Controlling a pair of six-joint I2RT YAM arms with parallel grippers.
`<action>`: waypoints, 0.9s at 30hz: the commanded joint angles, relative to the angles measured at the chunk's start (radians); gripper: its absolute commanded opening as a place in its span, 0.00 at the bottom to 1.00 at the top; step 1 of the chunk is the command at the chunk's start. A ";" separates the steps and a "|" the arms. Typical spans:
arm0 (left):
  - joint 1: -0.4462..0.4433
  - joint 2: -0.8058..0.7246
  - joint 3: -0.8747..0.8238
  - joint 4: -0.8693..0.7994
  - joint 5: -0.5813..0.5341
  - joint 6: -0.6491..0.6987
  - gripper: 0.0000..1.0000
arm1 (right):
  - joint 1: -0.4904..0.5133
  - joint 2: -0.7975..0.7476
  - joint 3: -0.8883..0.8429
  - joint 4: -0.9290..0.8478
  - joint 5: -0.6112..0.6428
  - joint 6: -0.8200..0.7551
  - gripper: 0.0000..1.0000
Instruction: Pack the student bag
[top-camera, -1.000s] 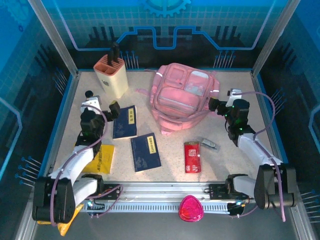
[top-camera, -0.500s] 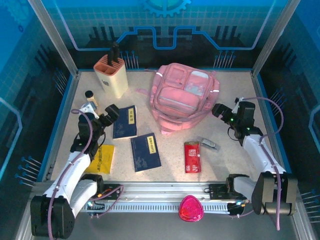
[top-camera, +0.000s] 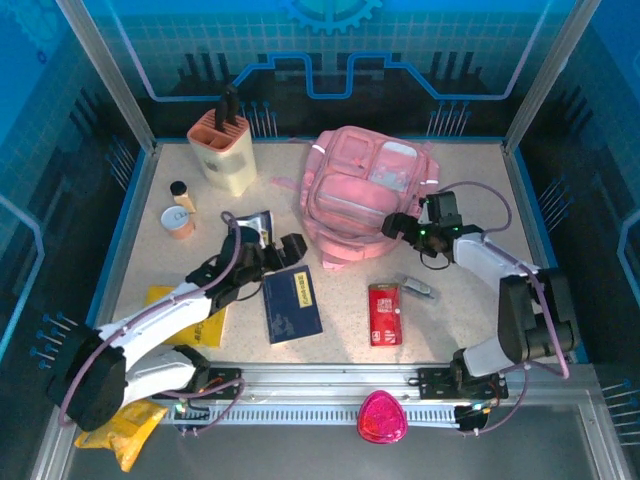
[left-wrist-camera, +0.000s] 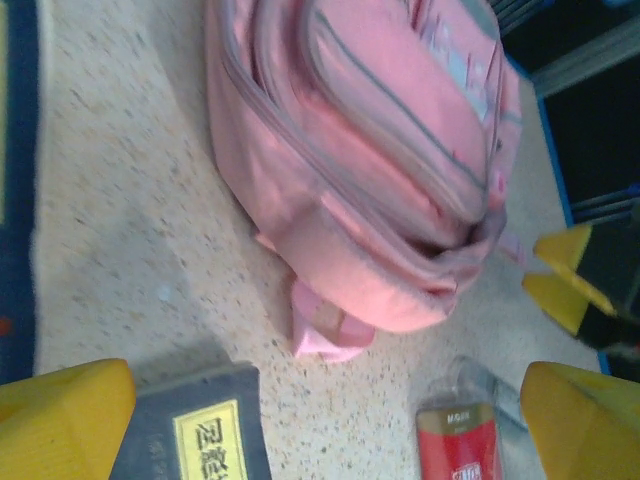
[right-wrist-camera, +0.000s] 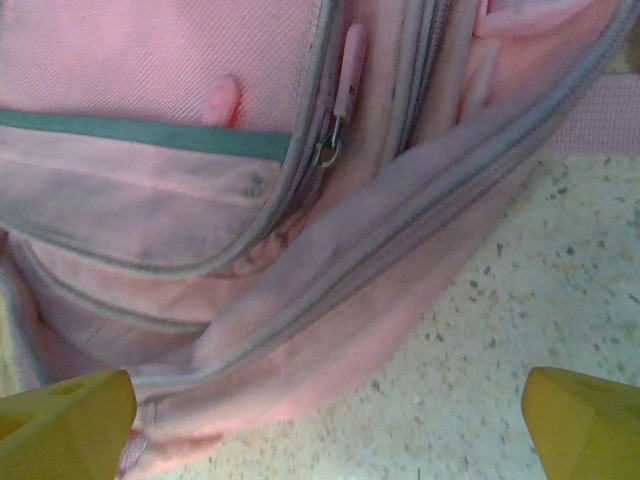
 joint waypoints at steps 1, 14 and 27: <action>-0.074 0.075 0.077 0.047 -0.077 -0.013 0.99 | 0.015 0.075 0.069 0.030 0.028 0.019 1.00; -0.145 0.196 0.130 0.057 -0.152 -0.043 0.99 | 0.155 0.226 0.100 0.126 0.033 0.021 0.77; -0.091 0.095 0.119 -0.125 -0.220 -0.066 0.99 | 0.401 0.095 0.081 0.156 0.187 0.115 0.79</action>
